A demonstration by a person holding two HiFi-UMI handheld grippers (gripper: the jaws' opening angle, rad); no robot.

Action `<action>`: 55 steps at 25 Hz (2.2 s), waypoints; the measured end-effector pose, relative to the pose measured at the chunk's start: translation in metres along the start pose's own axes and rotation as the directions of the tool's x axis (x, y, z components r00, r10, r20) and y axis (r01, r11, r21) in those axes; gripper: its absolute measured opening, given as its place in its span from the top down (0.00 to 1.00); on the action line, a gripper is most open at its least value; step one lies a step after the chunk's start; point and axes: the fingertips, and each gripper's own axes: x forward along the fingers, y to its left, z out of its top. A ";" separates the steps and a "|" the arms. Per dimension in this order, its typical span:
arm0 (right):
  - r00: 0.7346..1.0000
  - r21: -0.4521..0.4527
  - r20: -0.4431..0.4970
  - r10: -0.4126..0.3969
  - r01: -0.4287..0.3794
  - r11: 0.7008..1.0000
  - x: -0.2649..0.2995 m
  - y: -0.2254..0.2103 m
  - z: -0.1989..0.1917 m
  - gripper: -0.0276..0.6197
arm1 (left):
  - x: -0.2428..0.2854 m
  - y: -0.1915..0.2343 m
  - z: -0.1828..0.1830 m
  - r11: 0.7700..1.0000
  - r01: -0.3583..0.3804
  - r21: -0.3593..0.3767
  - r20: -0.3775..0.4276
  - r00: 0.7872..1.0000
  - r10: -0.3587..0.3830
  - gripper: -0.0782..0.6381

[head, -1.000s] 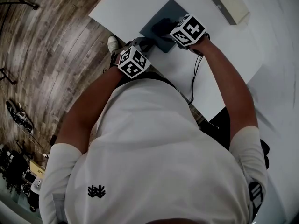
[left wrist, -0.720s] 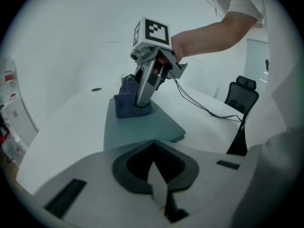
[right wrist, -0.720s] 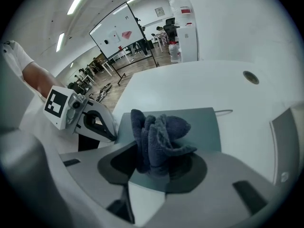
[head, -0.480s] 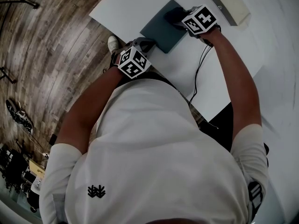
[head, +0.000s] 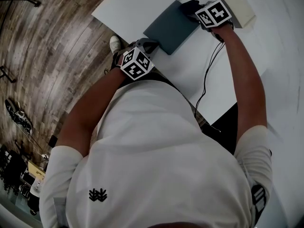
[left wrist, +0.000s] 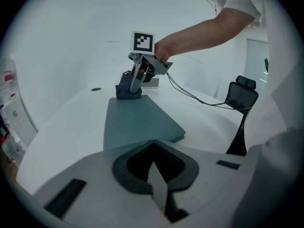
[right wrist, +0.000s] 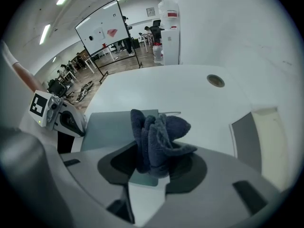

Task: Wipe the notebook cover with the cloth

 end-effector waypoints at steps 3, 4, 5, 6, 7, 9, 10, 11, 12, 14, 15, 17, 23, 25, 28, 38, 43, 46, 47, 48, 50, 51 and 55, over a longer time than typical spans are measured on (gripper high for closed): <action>0.999 0.001 -0.003 -0.040 0.040 0.999 -0.002 -0.009 0.000 0.71 | 0.000 -0.001 -0.001 1.000 0.001 -0.002 -0.002 1.000 -0.001 0.88; 0.998 -0.001 -0.003 -0.057 0.057 0.998 -0.004 -0.011 0.000 0.71 | 0.000 -0.001 -0.001 1.000 0.002 -0.002 -0.002 1.000 -0.002 0.88; 0.998 -0.001 0.000 -0.069 0.069 0.998 -0.005 -0.012 0.001 0.71 | 0.000 -0.001 -0.001 1.000 0.002 -0.002 -0.001 1.000 -0.002 0.88; 0.997 0.001 0.007 -0.073 0.073 0.997 -0.006 -0.012 0.002 0.71 | 0.000 0.000 -0.001 1.000 0.001 -0.001 -0.002 1.000 -0.001 0.88; 0.997 0.002 0.016 -0.071 0.071 0.997 -0.008 -0.008 0.004 0.71 | 0.000 0.000 -0.001 1.000 0.001 0.000 -0.002 1.000 -0.001 0.88; 0.998 -0.006 0.034 -0.049 0.049 0.999 -0.012 0.005 0.009 0.71 | 0.001 0.000 0.000 1.000 0.001 0.000 -0.003 1.000 -0.001 0.88; 0.999 -0.018 0.040 -0.028 0.029 0.999 -0.013 0.015 0.011 0.71 | 0.001 0.000 0.000 1.000 0.001 0.000 -0.003 1.000 -0.001 0.88; 0.999 -0.034 0.045 -0.004 0.005 0.999 -0.013 0.026 0.015 0.71 | 0.001 0.000 0.000 1.000 0.002 -0.001 -0.003 1.000 -0.002 0.88; 0.999 -0.053 0.049 0.023 -0.020 0.998 -0.013 0.039 0.017 0.71 | 0.001 0.000 0.000 1.000 0.002 -0.001 -0.003 1.000 -0.002 0.88; 0.996 -0.083 0.046 0.076 -0.072 0.994 -0.009 0.065 0.021 0.71 | 0.001 0.000 0.000 1.000 0.002 0.000 -0.004 1.000 -0.002 0.88; 0.994 -0.093 0.042 0.102 -0.098 0.991 -0.007 0.078 0.022 0.71 | 0.000 0.001 0.000 1.000 0.002 0.000 -0.004 1.000 -0.002 0.88; 0.989 -0.116 0.029 0.147 -0.143 0.983 -0.001 0.103 0.022 0.71 | 0.001 0.001 0.000 1.000 0.003 0.000 -0.004 1.000 -0.003 0.88; 0.970 -0.166 -0.005 0.242 -0.240 0.957 0.013 0.159 0.023 0.71 | 0.001 0.000 0.001 1.000 0.002 0.001 -0.004 1.000 -0.002 0.88; 0.964 -0.172 -0.016 0.265 -0.264 0.949 0.018 0.171 0.024 0.71 | 0.000 0.001 0.000 1.000 0.001 0.001 -0.003 1.000 -0.001 0.88; 0.961 -0.178 -0.036 0.274 -0.276 0.945 0.024 0.179 0.021 0.71 | 0.001 0.000 0.001 1.000 0.002 0.000 -0.004 1.000 -0.002 0.88; 0.967 -0.141 -0.023 0.252 -0.253 0.957 0.028 0.144 0.017 0.71 | 0.002 -0.002 0.001 1.000 0.006 0.000 -0.005 1.000 -0.006 0.88; 0.977 -0.117 -0.016 0.211 -0.211 0.971 0.023 0.111 0.022 0.71 | 0.001 -0.001 0.001 1.000 0.011 -0.001 -0.007 1.000 -0.011 0.88; 0.982 -0.091 -0.010 0.187 -0.187 0.978 0.021 0.087 0.021 0.71 | 0.002 -0.001 0.002 1.000 0.012 0.000 -0.008 1.000 -0.012 0.88; 0.984 -0.081 -0.008 0.177 -0.178 0.981 0.020 0.079 0.021 0.71 | 0.002 -0.002 0.002 1.000 0.013 0.000 -0.008 1.000 -0.013 0.88; 0.986 -0.069 -0.007 0.168 -0.168 0.983 0.019 0.072 0.020 0.71 | 0.002 -0.002 0.002 1.000 0.013 0.001 -0.009 1.000 -0.013 0.88; 0.988 -0.048 -0.005 0.155 -0.155 0.987 0.017 0.057 0.020 0.71 | 0.002 -0.002 0.002 1.000 0.014 0.002 -0.010 1.000 -0.014 0.88; 0.989 -0.040 -0.004 0.149 -0.149 0.988 0.017 0.051 0.020 0.71 | 0.002 -0.002 0.001 1.000 0.014 0.002 -0.010 1.000 -0.014 0.88; 0.993 -0.026 -0.008 0.119 -0.119 0.993 0.013 0.027 0.020 0.71 | 0.002 -0.002 0.002 1.000 0.019 0.004 -0.011 1.000 -0.019 0.88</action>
